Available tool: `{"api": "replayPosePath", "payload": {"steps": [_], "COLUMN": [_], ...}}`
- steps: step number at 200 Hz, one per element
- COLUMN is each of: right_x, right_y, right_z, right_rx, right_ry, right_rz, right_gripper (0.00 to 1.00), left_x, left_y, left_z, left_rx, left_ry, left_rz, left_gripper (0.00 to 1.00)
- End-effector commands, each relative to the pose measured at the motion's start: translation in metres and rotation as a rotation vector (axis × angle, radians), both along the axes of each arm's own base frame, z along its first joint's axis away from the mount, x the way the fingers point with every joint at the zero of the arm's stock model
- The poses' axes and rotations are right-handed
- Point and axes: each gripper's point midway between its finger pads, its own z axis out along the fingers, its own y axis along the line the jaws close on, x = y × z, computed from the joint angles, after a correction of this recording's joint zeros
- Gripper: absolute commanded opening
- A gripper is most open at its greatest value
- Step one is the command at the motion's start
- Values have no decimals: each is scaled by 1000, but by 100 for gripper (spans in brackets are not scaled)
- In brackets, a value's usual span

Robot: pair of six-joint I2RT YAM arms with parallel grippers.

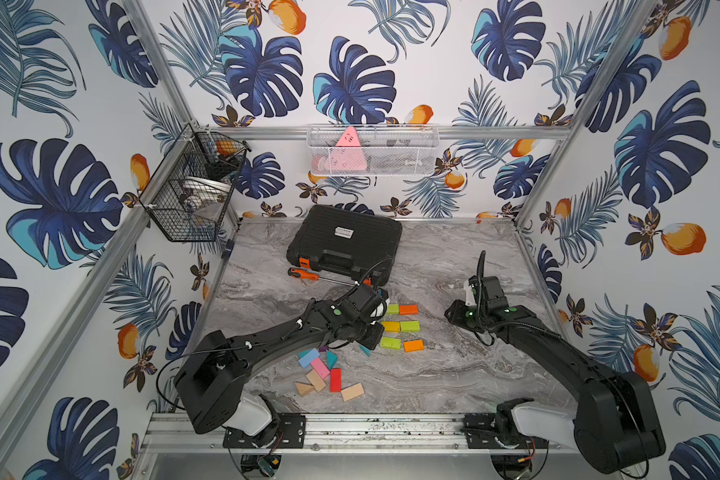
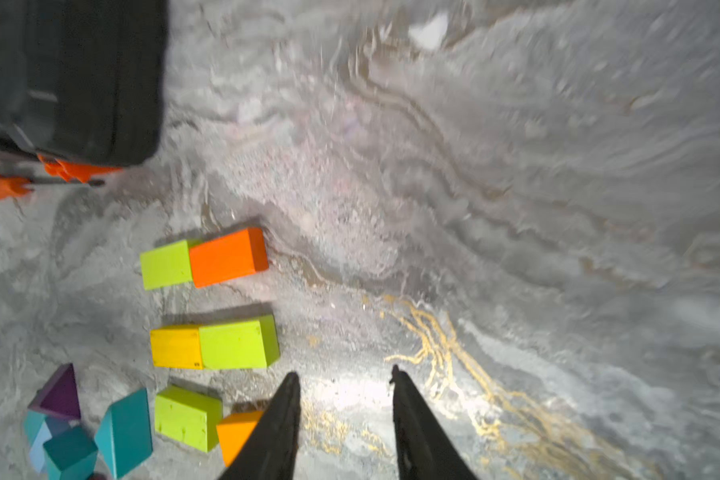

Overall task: Assemble a piece of candy with building blocks
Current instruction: Assemble the building block at the center of the board.

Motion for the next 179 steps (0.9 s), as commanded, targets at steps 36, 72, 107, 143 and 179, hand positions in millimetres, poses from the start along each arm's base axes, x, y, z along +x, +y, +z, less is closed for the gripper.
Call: {"api": "replayPosePath", "payload": {"steps": [36, 72, 107, 143, 179], "right_x": [-27, -38, -42, -48, -54], "right_y": [42, 55, 56, 54, 58], "right_z": [-30, -40, -42, -47, -52], "right_rx": [-17, 3, 3, -5, 21], "right_ry": [146, 183, 190, 203, 227], "right_rz": [118, 150, 159, 167, 186], "right_gripper": [24, 17, 13, 10, 8], "left_x": [12, 7, 7, 7, 5], "left_y": [-5, -6, 3, 4, 6], "left_z": [-20, -40, -53, -57, -64], "left_rx": [8, 25, 86, 96, 108], "left_ry": [32, 79, 98, 106, 115], "left_rz": [57, 50, 77, 81, 84], "left_gripper": [16, 12, 12, 12, 12]}}
